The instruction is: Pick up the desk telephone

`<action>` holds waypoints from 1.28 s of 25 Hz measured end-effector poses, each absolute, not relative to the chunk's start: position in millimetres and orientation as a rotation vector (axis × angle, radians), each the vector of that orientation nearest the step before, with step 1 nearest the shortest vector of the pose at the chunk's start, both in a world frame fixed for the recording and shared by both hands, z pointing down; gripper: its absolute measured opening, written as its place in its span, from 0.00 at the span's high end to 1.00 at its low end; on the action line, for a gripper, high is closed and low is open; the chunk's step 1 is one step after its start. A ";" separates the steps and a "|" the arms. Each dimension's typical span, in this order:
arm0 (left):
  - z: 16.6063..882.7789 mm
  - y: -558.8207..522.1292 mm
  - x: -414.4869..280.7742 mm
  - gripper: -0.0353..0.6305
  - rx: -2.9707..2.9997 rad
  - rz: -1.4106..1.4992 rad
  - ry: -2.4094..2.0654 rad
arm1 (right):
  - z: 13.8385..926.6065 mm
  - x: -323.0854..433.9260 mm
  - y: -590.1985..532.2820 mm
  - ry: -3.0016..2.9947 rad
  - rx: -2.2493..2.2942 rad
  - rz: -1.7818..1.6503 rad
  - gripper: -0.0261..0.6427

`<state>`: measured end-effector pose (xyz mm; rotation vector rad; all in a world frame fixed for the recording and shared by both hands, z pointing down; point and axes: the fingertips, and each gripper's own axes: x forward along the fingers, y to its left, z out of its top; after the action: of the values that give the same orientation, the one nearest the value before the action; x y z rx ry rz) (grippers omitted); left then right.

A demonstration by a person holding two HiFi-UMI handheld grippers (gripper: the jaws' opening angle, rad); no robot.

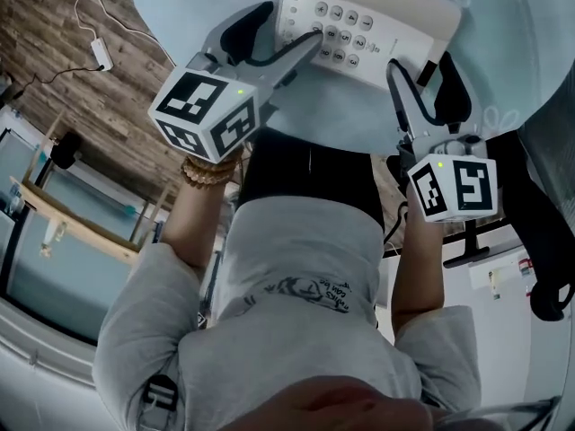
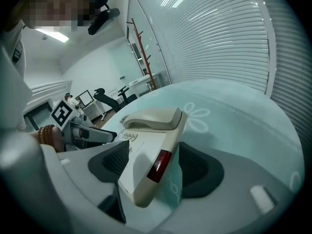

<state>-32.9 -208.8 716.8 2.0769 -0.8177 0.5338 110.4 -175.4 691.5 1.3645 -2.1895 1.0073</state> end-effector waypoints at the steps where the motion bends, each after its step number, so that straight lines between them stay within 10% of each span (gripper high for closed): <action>1: 720.1 -207.6 -34.1 0.44 2.069 0.544 -0.817 | 695.5 109.8 -175.5 -2.192 1.363 1.017 0.47; 32: 673.8 -216.8 -32.0 0.53 2.106 0.556 -0.919 | 662.8 93.7 -187.0 -2.272 1.358 1.093 0.50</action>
<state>-32.0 -216.8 673.8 2.1064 -0.9189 0.5560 93.7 -187.0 662.8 1.3578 -2.2721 1.0925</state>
